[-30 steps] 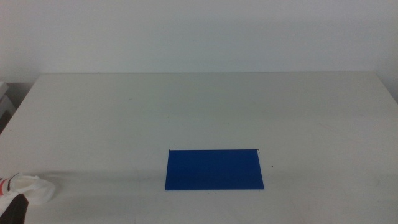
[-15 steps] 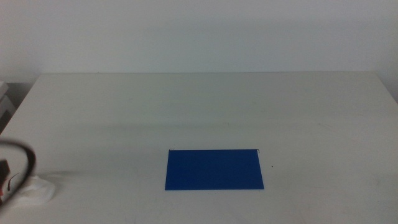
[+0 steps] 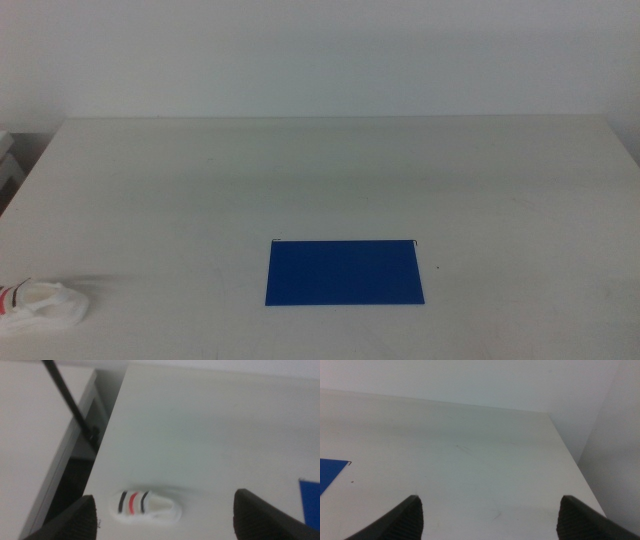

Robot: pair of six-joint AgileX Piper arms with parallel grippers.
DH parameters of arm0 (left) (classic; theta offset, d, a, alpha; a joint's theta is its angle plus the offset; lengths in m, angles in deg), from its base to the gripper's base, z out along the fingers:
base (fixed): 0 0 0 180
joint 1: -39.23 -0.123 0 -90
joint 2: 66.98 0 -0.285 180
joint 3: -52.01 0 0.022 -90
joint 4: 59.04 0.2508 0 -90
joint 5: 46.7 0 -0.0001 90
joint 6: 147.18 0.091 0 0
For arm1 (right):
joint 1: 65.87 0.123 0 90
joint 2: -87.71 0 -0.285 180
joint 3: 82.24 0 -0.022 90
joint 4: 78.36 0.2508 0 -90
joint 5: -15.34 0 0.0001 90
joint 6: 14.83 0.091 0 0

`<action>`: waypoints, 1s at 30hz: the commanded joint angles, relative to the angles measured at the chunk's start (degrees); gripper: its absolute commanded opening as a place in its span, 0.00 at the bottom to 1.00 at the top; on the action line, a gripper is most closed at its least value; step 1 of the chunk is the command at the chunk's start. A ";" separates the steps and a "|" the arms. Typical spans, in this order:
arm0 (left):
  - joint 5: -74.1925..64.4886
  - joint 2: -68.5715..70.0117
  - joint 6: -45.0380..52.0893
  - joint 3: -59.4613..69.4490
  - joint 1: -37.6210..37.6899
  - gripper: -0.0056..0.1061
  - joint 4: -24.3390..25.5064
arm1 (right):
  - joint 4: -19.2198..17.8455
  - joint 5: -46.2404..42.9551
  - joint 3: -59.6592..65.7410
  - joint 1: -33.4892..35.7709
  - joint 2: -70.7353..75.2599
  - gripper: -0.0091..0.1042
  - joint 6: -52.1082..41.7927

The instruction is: Use one arm to grab the shoe from the table and place it on the mat.

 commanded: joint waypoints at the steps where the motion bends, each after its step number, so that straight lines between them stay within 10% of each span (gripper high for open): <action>1: -3.00 -2.10 -0.23 -5.22 0.19 0.89 1.30 | -0.46 -4.18 0.29 -0.10 -0.15 0.77 -0.56; 30: -7.26 -13.44 -0.64 -9.77 0.26 0.89 -1.69 | -0.46 -4.18 0.29 -0.10 -0.15 0.77 -0.56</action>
